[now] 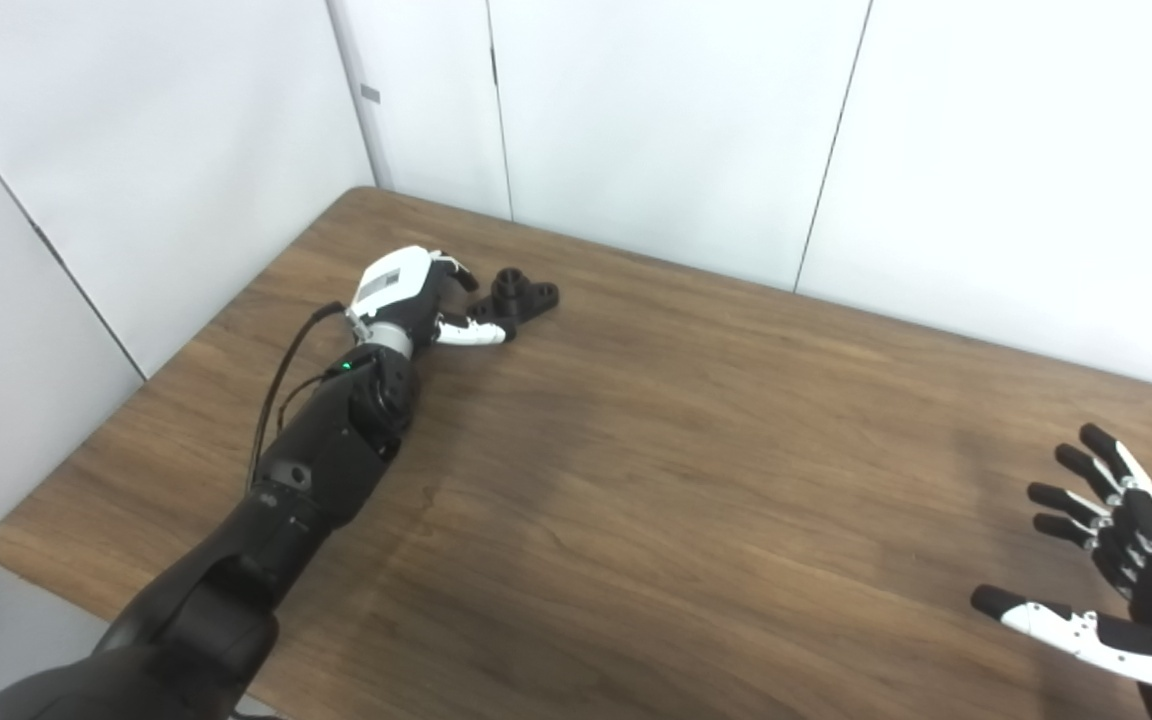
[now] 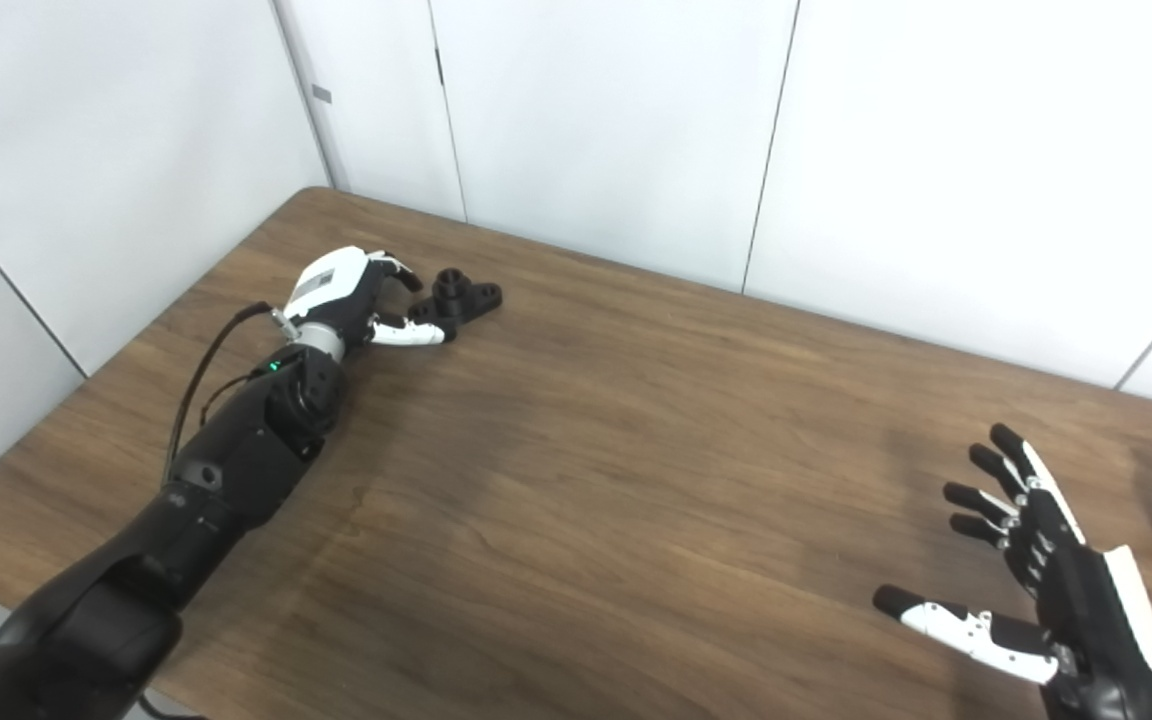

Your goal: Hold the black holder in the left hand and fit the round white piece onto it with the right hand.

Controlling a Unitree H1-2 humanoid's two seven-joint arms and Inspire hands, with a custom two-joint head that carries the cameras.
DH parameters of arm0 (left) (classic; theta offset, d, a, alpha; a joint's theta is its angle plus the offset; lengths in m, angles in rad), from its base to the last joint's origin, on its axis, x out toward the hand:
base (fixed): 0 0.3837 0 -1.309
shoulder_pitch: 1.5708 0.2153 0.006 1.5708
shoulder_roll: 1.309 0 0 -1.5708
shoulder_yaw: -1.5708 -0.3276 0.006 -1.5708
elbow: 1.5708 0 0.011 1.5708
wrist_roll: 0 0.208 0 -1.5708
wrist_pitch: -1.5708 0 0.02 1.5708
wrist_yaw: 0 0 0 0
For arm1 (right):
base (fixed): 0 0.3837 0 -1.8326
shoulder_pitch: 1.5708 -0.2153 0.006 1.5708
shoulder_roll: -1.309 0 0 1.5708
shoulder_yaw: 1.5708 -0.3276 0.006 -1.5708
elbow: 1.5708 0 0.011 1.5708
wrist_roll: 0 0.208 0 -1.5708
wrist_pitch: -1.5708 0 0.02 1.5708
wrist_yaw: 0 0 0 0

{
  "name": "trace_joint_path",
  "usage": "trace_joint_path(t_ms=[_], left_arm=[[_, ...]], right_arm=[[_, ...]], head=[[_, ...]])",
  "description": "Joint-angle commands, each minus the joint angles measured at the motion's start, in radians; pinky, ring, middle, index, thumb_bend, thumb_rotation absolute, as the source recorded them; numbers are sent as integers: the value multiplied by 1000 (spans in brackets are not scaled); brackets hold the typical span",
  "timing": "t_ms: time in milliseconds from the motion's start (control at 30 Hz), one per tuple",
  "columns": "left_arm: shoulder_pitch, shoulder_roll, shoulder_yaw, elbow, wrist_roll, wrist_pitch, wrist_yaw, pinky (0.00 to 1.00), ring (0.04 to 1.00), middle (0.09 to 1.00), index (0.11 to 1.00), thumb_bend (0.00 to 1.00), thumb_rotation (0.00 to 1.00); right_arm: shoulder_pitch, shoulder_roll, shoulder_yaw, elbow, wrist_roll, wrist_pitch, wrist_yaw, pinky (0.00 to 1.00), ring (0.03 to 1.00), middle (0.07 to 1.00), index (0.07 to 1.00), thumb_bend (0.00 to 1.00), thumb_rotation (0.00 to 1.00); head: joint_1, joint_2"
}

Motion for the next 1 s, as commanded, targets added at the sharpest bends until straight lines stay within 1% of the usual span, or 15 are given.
trace_joint_path(t_ms=[0,167,300,400,500,667,800,967], left_arm=[[-5,-11,-15,16,-34,6,-61,872,990,939,715,730,344],[-2,-17,-11,18,-53,1,-69,876,988,947,700,730,350],[-2,-22,-9,24,-54,7,-62,904,993,948,706,727,326],[-1,-22,-11,27,-53,4,-63,907,995,948,708,723,316],[0,-24,-13,33,-56,0,-64,914,996,944,710,729,308],[3,-29,-15,41,-72,-20,-65,910,990,941,706,756,228],[7,-28,-22,38,-77,-29,-77,918,992,950,715,776,143],[5,-31,-27,50,-87,-49,-73,920,994,953,713,779,92]], right_arm=[[-16,-12,-7,-43,2,-12,1,757,803,909,939,730,0],[-14,-12,-8,-43,1,-17,-1,756,799,909,939,733,0],[-13,-14,-8,-47,-1,-17,1,751,797,912,939,729,0],[-12,-16,-8,-51,-1,-16,2,742,792,909,938,730,0],[-11,-17,-9,-51,1,-13,3,753,802,913,941,726,0],[-11,-19,-8,-49,2,-20,-1,751,803,910,940,729,0],[-11,-16,-9,-49,4,-19,-4,743,798,910,937,736,0],[-12,-15,-11,-47,6,-23,-6,732,798,910,934,740,0]], head=[[0,1],[-2,2],[-1,6],[-1,9],[-3,12],[-7,15],[-9,17],[-9,17]])
